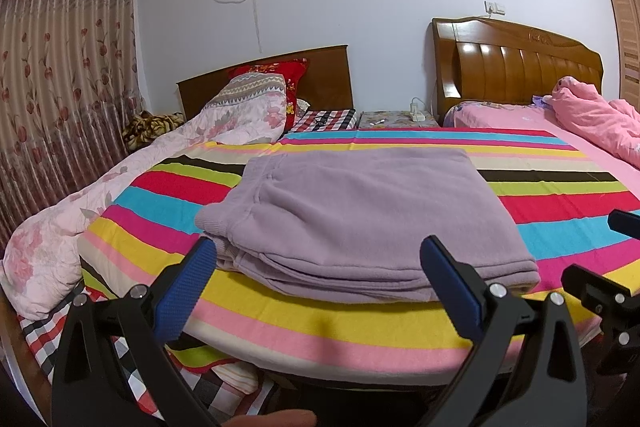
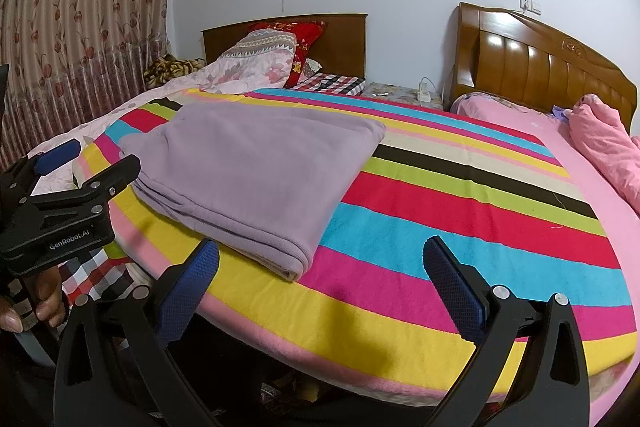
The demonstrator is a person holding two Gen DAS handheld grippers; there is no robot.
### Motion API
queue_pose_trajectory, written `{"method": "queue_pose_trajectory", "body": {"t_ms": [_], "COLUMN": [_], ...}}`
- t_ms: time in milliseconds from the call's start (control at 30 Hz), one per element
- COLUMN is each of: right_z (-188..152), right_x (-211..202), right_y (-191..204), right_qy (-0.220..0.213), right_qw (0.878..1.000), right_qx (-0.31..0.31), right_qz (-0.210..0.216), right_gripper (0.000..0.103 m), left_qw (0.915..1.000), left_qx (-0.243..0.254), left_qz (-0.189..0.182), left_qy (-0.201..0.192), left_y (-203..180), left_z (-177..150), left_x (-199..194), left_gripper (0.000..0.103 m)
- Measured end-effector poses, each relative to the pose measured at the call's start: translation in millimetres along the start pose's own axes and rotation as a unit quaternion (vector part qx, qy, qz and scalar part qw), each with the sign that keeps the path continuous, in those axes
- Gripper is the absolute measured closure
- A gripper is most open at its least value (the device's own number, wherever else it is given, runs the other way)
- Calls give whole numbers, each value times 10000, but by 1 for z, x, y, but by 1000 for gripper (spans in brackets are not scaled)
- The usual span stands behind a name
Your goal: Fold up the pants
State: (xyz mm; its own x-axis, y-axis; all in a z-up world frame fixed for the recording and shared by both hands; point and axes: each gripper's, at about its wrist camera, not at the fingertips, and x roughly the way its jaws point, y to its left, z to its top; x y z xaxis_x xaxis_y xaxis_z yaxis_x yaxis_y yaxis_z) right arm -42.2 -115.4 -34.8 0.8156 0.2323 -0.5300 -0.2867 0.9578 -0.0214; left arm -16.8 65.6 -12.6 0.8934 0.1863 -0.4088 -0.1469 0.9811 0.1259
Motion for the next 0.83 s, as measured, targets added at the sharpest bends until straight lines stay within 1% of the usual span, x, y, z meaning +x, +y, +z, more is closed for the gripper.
{"method": "queue_pose_trajectory", "body": {"t_ms": [333,533,833], "right_z": [0,0,0], "right_x": [0,-1,-1], "right_y": [0,1,1], "right_qy": [4,15,16], "right_qw": [10000,10000,10000], "right_qx": [-1,12,12], "right_qz": [7,18,18], "right_gripper": [4,4,4], "left_qw": [10000,10000,9999], "left_qx": [43,11,-9], "left_qz": [10,-57,-71], "left_qy": [0,-52,83], "left_y": [1,4,9], "left_z": [0,-1,-1], "left_x": [2,2,10], "left_gripper": [1,1,1]}}
